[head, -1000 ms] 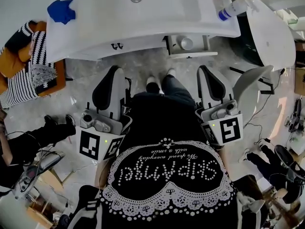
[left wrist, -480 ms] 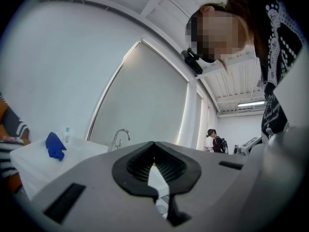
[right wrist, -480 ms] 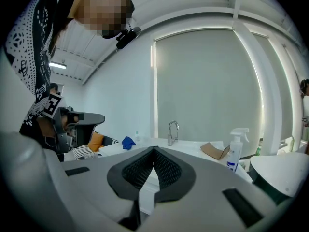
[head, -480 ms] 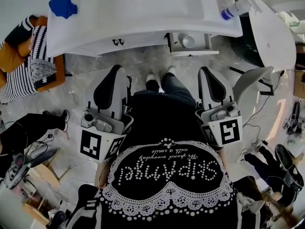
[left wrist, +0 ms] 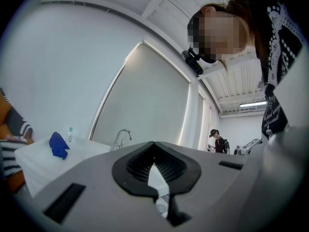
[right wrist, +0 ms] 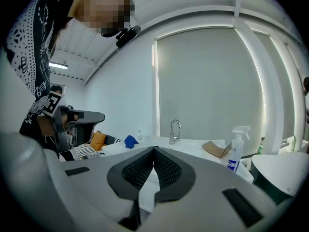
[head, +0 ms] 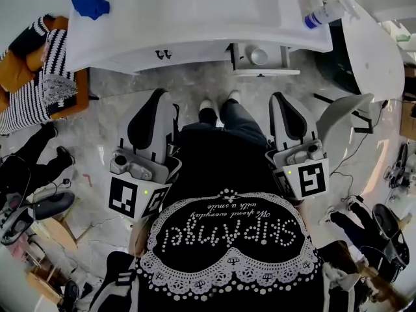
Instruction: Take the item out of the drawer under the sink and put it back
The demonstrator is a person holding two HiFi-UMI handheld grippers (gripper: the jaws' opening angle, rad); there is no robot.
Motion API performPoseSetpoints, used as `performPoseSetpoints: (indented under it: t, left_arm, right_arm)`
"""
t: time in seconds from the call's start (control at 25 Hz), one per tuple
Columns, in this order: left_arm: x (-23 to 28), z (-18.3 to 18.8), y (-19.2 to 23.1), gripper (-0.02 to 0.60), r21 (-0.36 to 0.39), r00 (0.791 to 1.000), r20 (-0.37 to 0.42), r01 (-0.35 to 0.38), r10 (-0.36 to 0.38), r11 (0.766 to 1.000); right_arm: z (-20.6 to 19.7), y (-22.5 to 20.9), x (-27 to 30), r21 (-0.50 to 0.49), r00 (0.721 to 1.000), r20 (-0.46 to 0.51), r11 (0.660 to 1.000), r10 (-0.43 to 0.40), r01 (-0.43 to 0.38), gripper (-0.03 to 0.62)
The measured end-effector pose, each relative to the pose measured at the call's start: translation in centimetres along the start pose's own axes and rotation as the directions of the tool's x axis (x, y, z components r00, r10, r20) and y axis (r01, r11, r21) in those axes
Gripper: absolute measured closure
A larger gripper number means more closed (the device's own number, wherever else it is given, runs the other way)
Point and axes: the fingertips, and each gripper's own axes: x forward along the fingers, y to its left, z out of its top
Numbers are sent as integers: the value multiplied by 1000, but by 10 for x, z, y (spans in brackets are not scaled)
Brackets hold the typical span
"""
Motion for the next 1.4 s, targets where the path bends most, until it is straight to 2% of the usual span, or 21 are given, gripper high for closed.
performPoseSetpoints:
  t: [0.36, 0.84, 1.4]
  left_arm:
    - [-1, -3, -1, 577, 3, 1000, -8, 0, 0, 1000]
    - [2, -8, -12, 577, -1, 999, -26, 41, -41, 999]
    - [4, -4, -8, 577, 3, 1000, -17, 0, 0, 1000]
  right_arm:
    - [-10, -12, -11, 53, 1000, 12, 998, -16, 15, 576]
    - [-11, -5, -16, 55, 1000, -3, 998, -11, 11, 576]
    - [-12, -3, -8, 47, 1000, -15, 999, 20, -19, 576]
